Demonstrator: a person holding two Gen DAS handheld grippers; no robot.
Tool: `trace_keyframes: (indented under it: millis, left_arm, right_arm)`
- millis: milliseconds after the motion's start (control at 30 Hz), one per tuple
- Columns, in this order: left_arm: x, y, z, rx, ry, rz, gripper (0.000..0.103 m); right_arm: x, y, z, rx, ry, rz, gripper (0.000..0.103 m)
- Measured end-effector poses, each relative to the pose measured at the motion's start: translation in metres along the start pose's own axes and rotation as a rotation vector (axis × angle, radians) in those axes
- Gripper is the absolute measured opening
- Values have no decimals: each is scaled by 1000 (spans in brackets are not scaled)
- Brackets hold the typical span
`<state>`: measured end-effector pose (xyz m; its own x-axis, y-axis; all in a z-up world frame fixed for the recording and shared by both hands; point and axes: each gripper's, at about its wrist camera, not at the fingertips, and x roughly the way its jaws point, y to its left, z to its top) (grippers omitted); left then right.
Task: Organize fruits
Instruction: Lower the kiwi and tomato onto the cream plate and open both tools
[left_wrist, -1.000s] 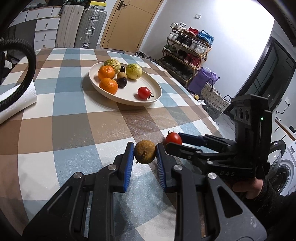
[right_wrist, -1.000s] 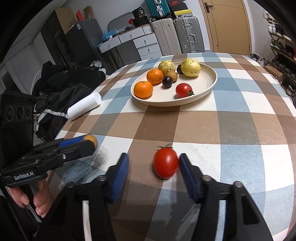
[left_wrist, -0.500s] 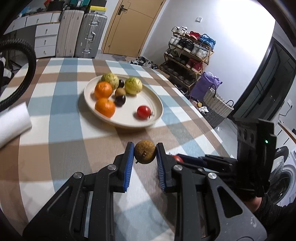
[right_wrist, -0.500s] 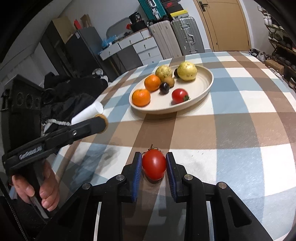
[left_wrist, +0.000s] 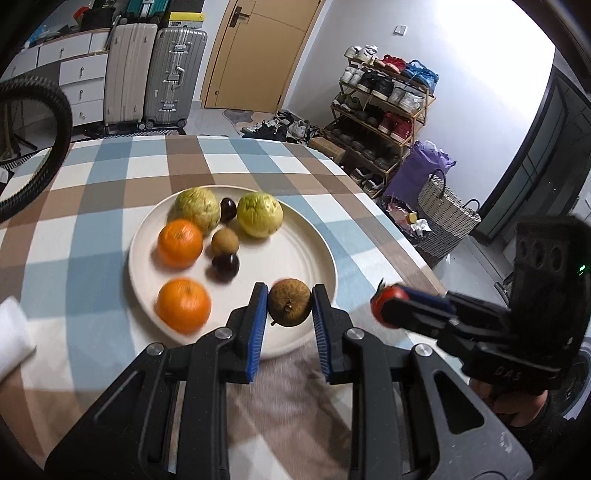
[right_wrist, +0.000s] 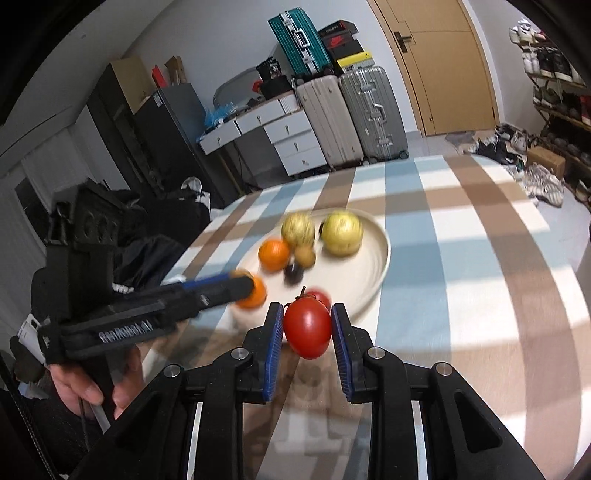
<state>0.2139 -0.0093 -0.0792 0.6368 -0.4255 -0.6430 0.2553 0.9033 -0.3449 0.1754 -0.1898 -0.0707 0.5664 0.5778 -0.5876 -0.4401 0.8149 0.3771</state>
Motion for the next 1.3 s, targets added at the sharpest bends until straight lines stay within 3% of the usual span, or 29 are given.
trace_keyframes:
  millis: [333, 667, 1100, 1300]
  left_arm:
    - [59, 10, 30, -21, 26, 27, 22]
    - [89, 19, 33, -28, 58, 29, 22]
    - [88, 13, 30, -8, 32, 17, 22]
    - [80, 16, 31, -31, 18, 34, 50]
  right_arm:
    - [50, -26, 54, 4, 10, 10, 27]
    - [83, -41, 55, 32, 55, 4, 27]
    - [98, -50, 51, 71, 87, -13, 27]
    - [83, -50, 53, 78, 34, 1, 33]
